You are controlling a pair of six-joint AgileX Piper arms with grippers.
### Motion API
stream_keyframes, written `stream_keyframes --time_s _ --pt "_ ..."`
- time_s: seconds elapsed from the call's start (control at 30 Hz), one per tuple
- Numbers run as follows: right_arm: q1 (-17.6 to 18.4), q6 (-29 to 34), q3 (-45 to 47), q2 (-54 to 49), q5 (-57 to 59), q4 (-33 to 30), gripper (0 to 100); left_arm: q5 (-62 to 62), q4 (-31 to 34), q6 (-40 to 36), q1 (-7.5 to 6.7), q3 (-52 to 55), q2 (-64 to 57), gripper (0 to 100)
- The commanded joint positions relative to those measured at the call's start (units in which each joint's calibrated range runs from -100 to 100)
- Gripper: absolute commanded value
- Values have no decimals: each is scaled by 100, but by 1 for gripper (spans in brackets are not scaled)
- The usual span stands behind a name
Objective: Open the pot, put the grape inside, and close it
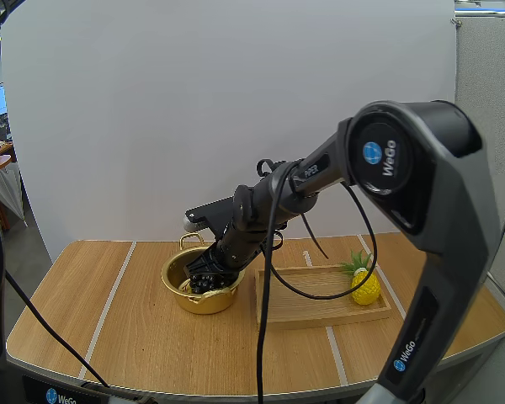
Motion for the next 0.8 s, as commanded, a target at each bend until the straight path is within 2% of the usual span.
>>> stream_keyframes --time_s 0.0,0.37,0.77 --pt "-10 -57 -129 310 -194 13 0 -268 25 -44 -12 -52 -46 0" --pt "-10 -57 -812 780 -280 13 0 -268 25 -44 -12 -52 -46 0" --pt "-10 -57 -825 -36 104 13 0 -268 25 -44 -12 -52 -46 0"
